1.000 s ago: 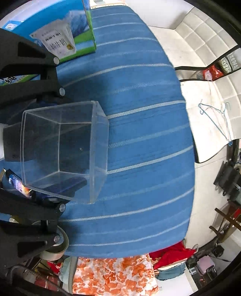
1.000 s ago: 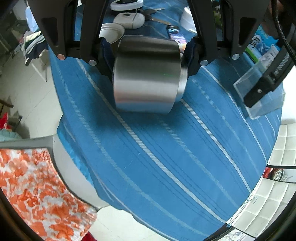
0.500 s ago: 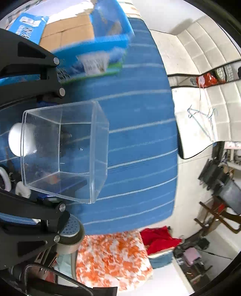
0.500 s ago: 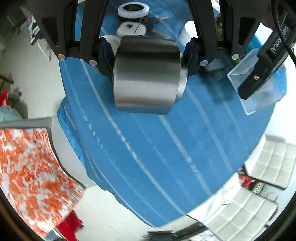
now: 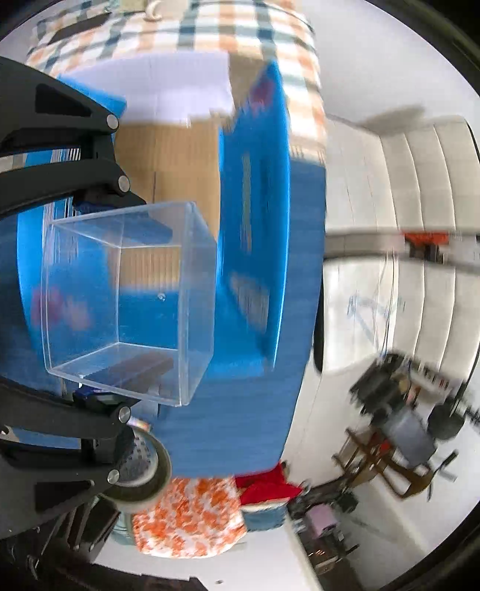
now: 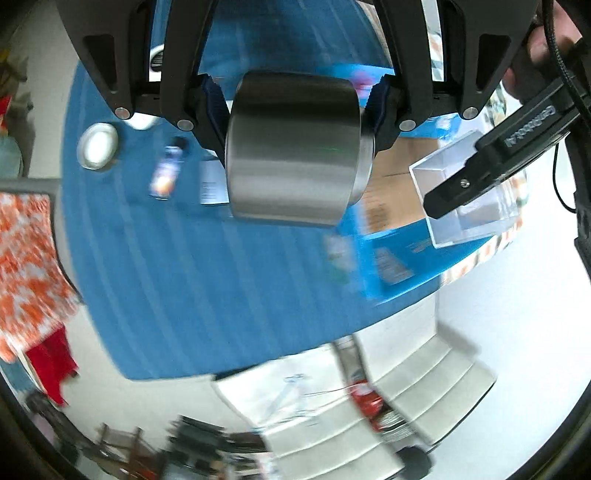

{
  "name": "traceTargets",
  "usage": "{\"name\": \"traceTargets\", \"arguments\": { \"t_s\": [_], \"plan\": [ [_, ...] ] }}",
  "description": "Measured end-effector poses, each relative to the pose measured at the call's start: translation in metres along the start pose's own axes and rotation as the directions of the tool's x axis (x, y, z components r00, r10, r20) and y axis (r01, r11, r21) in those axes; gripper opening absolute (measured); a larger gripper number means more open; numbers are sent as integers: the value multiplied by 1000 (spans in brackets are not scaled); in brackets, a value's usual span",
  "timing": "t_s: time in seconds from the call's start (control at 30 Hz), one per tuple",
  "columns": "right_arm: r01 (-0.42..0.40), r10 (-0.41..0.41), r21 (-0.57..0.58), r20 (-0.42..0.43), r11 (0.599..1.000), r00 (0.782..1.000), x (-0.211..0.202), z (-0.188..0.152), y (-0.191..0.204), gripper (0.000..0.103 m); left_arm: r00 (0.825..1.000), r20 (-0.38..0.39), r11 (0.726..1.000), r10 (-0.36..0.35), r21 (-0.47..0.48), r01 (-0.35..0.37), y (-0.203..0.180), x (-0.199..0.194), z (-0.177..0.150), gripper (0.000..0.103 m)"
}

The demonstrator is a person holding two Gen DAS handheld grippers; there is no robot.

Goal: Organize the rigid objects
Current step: 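Carry the clear box and silver cylinder with both grippers toward the blue box, then lower the clear box and cylinder into the blue box and open both grippers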

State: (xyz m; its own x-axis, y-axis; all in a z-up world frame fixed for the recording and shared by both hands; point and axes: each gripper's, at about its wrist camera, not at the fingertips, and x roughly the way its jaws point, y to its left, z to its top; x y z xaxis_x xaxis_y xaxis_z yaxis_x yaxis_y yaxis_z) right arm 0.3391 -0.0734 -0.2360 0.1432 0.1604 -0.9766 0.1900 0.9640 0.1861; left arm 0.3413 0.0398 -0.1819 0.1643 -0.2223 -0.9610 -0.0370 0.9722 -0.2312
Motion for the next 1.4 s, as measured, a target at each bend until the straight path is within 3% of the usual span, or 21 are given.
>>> {"name": "traceTargets", "arguments": {
  "t_s": [0.23, 0.4, 0.63, 0.87, 1.1, 1.4],
  "plan": [
    [58, -63, -106, -45, 993, 997, 74, 26, 99, 63, 998, -59, 993, 10, -121, -17, 99, 38, 8, 62],
    [107, -118, -117, -90, 987, 989, 130, 38, 117, 63, 991, -132, 989, -24, -151, 3, 124, 85, 14, 62],
    [133, -144, -110, -98, 985, 985, 176, 55, 115, 63, 981, -173, 982, -88, -182, 56, 125, 114, 23, 62],
    [138, -155, -131, -131, 982, 979, 192, 65, 121, 64, 980, -175, 979, -93, -196, 58, 126, 120, 31, 62],
    [124, -151, -155, -175, 980, 973, 201, 70, 131, 85, 977, -187, 978, -103, -199, 65, 123, 118, 37, 62],
    [92, -135, -190, -228, 977, 964, 191, 58, 135, 92, 972, -202, 979, -124, -183, 87, 115, 118, 47, 62]
  ]
}}
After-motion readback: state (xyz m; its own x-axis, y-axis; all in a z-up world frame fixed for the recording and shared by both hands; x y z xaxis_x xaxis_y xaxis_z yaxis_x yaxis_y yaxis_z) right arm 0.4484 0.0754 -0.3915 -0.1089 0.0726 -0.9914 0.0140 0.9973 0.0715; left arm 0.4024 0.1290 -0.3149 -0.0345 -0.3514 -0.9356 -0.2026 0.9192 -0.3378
